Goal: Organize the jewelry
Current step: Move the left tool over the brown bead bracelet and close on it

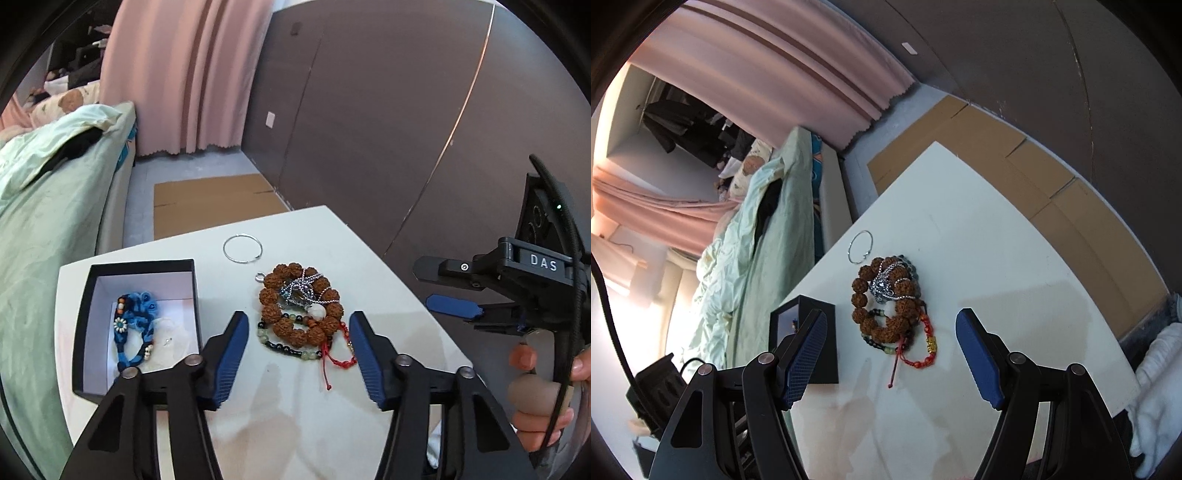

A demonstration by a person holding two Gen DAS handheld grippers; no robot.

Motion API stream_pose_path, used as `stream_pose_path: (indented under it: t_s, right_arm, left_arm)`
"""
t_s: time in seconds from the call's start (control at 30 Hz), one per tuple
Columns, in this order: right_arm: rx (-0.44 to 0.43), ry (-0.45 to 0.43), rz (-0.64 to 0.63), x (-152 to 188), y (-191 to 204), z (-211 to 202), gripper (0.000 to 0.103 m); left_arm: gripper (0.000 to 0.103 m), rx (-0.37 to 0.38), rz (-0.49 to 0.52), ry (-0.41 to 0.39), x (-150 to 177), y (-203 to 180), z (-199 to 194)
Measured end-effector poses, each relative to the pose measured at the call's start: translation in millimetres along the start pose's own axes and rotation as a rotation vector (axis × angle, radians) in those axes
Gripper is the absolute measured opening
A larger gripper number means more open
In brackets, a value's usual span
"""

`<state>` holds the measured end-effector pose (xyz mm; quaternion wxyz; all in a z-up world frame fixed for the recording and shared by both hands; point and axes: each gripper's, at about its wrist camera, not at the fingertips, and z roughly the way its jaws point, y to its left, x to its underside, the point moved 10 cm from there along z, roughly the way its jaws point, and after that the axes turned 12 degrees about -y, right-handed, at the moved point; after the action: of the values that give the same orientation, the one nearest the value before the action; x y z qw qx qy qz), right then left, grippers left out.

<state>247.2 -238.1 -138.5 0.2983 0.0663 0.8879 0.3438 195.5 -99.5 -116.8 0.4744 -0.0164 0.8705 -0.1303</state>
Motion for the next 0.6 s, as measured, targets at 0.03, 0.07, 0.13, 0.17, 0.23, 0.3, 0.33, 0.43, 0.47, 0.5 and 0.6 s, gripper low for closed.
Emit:
stream_pose_path:
  t_s: [0.03, 0.07, 0.13, 0.17, 0.23, 0.3, 0.33, 0.43, 0.47, 0.5, 0.6]
  right_arm:
    - [-0.001, 0.008, 0.011, 0, -1, 2, 0.073]
    - [-0.006, 0.018, 0.029, 1, -2, 3, 0.073]
    - [-0.007, 0.031, 0.049, 2, -5, 5, 0.073]
    - [-0.008, 0.035, 0.058, 1, -6, 6, 0.073]
    - [-0.009, 0.038, 0.073, 0, -8, 6, 0.073]
    - [-0.017, 0.038, 0.095, -2, -11, 6, 0.073]
    - [-0.020, 0.038, 0.110, -4, -13, 6, 0.073]
    - [-0.018, 0.035, 0.148, -9, -20, 6, 0.073]
    - [-0.016, 0.032, 0.156, -10, -23, 5, 0.073]
    - [-0.013, 0.027, 0.168, -13, -25, 4, 0.073]
    - [-0.014, 0.015, 0.201, -16, -30, 1, 0.073]
  left_arm:
    - [0.051, -0.009, 0.008, 0.011, 0, 0, 3]
    - [0.048, -0.020, 0.019, 0.028, 0, 1, 8]
    - [0.045, -0.044, 0.026, 0.062, -1, 1, 16]
    - [0.043, -0.056, 0.022, 0.087, -1, 2, 22]
    - [0.041, -0.068, 0.015, 0.129, -2, 1, 32]
    - [0.041, -0.089, 0.010, 0.170, 0, 2, 42]
    - [0.041, -0.096, 0.005, 0.188, 2, 3, 47]
    - [0.039, -0.125, 0.003, 0.228, 6, 4, 57]
    - [0.039, -0.138, 0.007, 0.242, 7, 3, 61]
    - [0.039, -0.146, 0.009, 0.250, 8, 3, 63]
    - [0.037, -0.200, 0.030, 0.286, 11, 6, 71]
